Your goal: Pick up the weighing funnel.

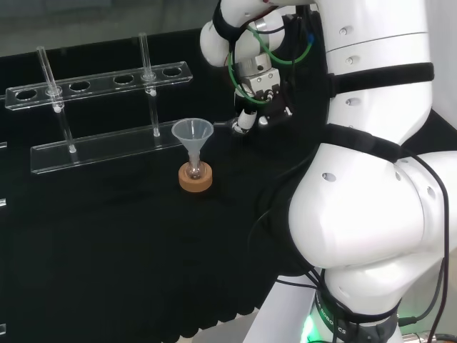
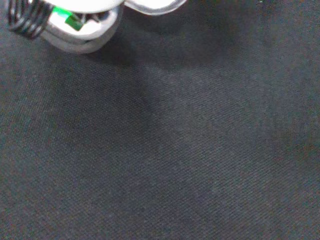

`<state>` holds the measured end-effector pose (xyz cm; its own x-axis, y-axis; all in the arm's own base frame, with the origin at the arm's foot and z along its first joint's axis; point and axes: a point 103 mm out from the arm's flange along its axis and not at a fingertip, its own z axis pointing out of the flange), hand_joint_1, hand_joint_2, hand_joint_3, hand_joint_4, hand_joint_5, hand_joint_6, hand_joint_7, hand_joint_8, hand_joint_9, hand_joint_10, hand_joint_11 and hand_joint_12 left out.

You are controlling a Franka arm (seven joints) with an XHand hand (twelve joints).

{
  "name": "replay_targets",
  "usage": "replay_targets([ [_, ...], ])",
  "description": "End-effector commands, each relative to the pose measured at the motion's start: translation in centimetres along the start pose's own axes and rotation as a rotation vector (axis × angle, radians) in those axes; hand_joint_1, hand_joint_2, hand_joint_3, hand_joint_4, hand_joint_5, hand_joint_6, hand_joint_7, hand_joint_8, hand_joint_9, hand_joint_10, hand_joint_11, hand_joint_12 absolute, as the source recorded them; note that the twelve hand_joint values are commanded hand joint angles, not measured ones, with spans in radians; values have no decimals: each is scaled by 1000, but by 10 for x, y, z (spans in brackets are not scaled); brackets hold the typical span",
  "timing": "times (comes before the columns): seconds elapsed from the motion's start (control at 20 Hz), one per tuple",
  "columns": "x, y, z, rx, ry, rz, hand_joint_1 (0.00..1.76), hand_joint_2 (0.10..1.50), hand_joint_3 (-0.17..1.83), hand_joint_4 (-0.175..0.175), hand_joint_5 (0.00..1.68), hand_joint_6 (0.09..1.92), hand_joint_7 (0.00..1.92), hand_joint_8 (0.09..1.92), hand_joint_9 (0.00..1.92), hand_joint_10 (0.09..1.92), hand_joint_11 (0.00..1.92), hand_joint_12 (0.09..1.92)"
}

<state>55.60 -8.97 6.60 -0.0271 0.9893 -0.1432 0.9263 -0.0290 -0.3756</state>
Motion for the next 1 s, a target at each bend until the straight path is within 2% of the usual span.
replay_targets([
  [0.05,-9,-6,-8,-27,17,-5,1131,634,671,175,1309,615,771,624,1065,366,847,1065],
  [0.2,-14,-9,-14,-47,67,-1,1135,635,655,175,1329,571,781,621,1108,315,910,1014],
  [0.55,-23,-22,-25,-84,134,15,1136,636,646,175,1340,548,782,619,1133,285,934,993],
  [1.0,-28,-48,-41,-137,173,4,1136,637,644,175,1341,545,783,619,1139,278,935,990],
])
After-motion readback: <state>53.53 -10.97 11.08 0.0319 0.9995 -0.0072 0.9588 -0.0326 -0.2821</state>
